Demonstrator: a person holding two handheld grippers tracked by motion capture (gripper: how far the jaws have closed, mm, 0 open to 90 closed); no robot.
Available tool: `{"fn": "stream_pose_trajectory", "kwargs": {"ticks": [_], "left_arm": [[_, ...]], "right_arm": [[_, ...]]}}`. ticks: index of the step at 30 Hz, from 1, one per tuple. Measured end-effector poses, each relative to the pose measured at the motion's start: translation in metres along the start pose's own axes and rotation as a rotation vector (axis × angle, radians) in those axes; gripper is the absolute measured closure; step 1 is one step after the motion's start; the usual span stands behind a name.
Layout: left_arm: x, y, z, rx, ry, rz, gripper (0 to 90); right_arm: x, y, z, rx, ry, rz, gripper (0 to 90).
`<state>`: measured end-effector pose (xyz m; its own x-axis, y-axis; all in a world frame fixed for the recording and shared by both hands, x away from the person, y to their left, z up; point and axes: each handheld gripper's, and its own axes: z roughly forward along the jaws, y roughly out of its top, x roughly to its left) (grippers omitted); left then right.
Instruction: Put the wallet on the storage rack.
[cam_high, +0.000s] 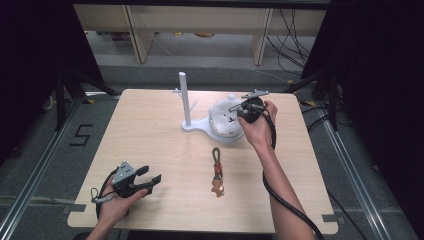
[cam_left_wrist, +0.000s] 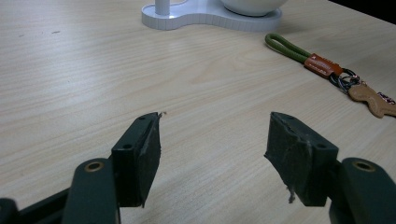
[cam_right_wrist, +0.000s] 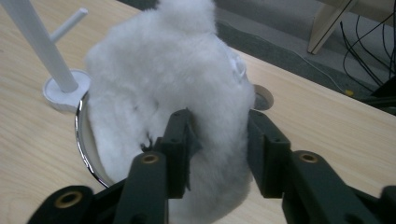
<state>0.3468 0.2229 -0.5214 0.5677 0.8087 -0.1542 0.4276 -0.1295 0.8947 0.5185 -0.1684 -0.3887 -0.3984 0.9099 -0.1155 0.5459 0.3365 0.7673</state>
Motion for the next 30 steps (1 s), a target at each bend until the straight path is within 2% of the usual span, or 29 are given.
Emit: {"fn": "stream_pose_trajectory", "kwargs": {"ticks": [1, 2, 3, 6, 7, 9, 10, 14, 15, 18, 19, 21, 22, 23, 25, 26, 28, 29, 30], "left_arm": [[0.000, 0.000, 0.000, 0.002, 0.002, -0.002, 34.7], [0.000, 0.000, 0.000, 0.002, 0.002, -0.002, 34.7], [-0.001, 0.000, 0.000, 0.006, 0.005, 0.003, 34.6], [-0.001, 0.001, 0.000, -0.001, -0.001, 0.000, 34.3], [-0.002, 0.001, 0.001, -0.004, -0.002, -0.005, 34.1], [-0.003, 0.002, 0.001, -0.005, -0.006, -0.004, 33.8], [-0.003, 0.002, 0.001, -0.005, -0.006, -0.004, 33.6], [-0.005, 0.004, 0.002, 0.002, -0.007, -0.001, 33.1], [-0.006, 0.005, 0.003, 0.001, -0.013, 0.000, 32.9], [-0.008, 0.007, 0.003, -0.007, -0.030, -0.004, 32.4], [-0.010, 0.009, 0.004, -0.008, -0.043, -0.015, 32.1], [-0.011, 0.010, 0.003, -0.005, -0.045, -0.011, 31.7], [-0.011, 0.011, 0.003, -0.002, -0.045, -0.007, 31.7], [-0.013, 0.012, 0.003, -0.008, -0.059, -0.011, 31.5], [-0.014, 0.013, 0.004, -0.006, -0.066, -0.005, 31.4], [-0.014, 0.013, 0.004, -0.006, -0.066, -0.005, 31.4], [-0.017, 0.015, 0.003, -0.001, -0.070, 0.001, 31.6], [-0.018, 0.016, 0.003, -0.001, -0.070, -0.004, 31.7], [-0.018, 0.016, 0.003, -0.001, -0.070, -0.004, 31.9]], "right_arm": [[-0.001, -0.001, -0.002, -0.005, 0.014, 0.007, 54.5], [-0.001, -0.001, -0.002, -0.005, 0.014, 0.007, 54.5], [-0.001, -0.002, -0.007, -0.014, 0.024, 0.054, 51.0], [-0.003, -0.005, -0.013, -0.031, 0.027, 0.045, 47.6], [-0.004, -0.008, -0.019, -0.036, 0.041, 0.083, 44.3], [-0.009, -0.013, -0.027, -0.048, 0.061, 0.099, 41.1], [-0.009, -0.015, -0.031, -0.050, 0.067, 0.135, 39.6], [-0.015, -0.025, -0.040, -0.070, 0.057, 0.160, 37.0], [-0.017, -0.032, -0.047, -0.064, 0.059, 0.186, 36.5], [-0.022, -0.040, -0.050, -0.066, 0.071, 0.180, 39.4], [-0.022, -0.051, -0.055, -0.058, 0.067, 0.222, 45.4], [-0.024, -0.064, -0.056, -0.051, 0.092, 0.185, 53.6], [-0.024, -0.064, -0.056, -0.051, 0.092, 0.185, 53.6], [-0.026, -0.077, -0.057, -0.035, 0.118, 0.171, 60.8], [-0.026, -0.089, -0.057, -0.006, 0.134, 0.168, 65.9], [-0.026, -0.089, -0.057, -0.006, 0.134, 0.168, 65.9], [-0.025, -0.102, -0.055, 0.052, 0.135, 0.183, 70.7], [-0.024, -0.104, -0.055, 0.076, 0.159, 0.201, 72.9], [-0.022, -0.107, -0.054, 0.104, 0.164, 0.202, 74.5]]}}
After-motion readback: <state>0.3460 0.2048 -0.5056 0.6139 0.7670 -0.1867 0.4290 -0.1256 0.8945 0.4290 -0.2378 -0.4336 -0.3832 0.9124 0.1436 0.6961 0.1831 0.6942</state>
